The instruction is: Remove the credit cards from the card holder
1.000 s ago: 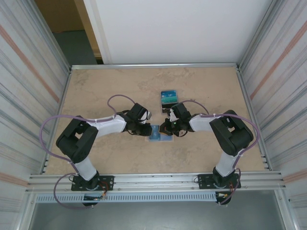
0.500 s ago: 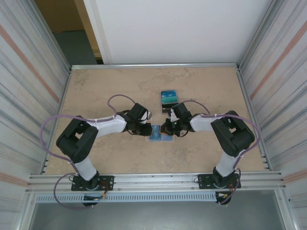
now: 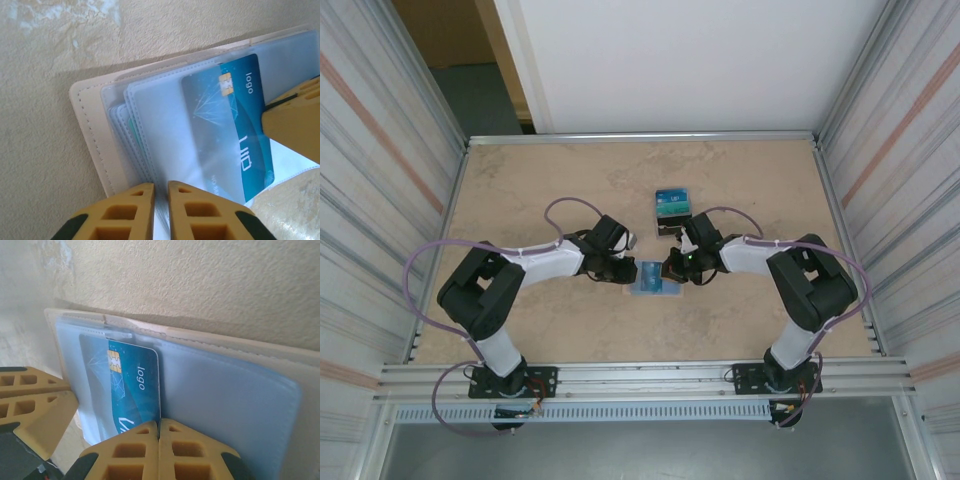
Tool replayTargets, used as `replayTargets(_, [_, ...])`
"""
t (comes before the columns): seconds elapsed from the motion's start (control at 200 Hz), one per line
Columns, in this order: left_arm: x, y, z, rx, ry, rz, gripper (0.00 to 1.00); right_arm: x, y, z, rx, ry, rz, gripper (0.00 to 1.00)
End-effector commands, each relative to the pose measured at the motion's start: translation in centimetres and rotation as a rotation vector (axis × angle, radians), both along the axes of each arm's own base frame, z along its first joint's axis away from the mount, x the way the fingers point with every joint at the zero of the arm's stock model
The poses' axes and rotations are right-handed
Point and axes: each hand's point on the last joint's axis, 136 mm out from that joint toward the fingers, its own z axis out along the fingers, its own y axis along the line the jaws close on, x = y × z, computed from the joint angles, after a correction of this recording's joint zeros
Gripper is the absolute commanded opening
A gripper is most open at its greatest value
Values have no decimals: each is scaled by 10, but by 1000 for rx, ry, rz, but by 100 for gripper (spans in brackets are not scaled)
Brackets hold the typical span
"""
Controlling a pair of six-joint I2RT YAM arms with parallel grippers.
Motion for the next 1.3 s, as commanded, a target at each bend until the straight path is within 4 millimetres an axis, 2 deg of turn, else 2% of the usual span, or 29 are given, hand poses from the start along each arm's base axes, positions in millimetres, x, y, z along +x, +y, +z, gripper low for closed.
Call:
replayTargets(0.0, [-2, 7, 2, 40, -13, 1, 21, 1, -11, 5, -54, -16, -1, 0])
replayTargets(0.11, [3, 6, 15, 30, -47, 9, 29, 2, -8, 8, -38, -17, -1, 0])
replayTargets(0.316, [15, 7, 34, 79, -143, 3, 51, 2, -6, 11, -28, -24, 3, 0])
replayTargets(0.431, [20, 6, 31, 169, -177, -27, 58, 3, -6, 10, -23, -22, 0, 0])
replayTargets(0.541, [23, -4, 29, 210, -207, -73, 67, 3, -4, 10, -17, -22, 2, 0])
replayTargets(0.802, [21, -3, 13, 373, -216, -126, 68, 3, -4, 11, -13, -20, 0, 0])
replayTargets(1.132, [12, 2, -1, 402, -167, -132, 65, 0, -6, 9, -3, -9, -25, 16])
replayTargets(1.293, [8, 5, -6, 411, -147, -132, 65, -3, -6, 8, 22, -2, -45, 21])
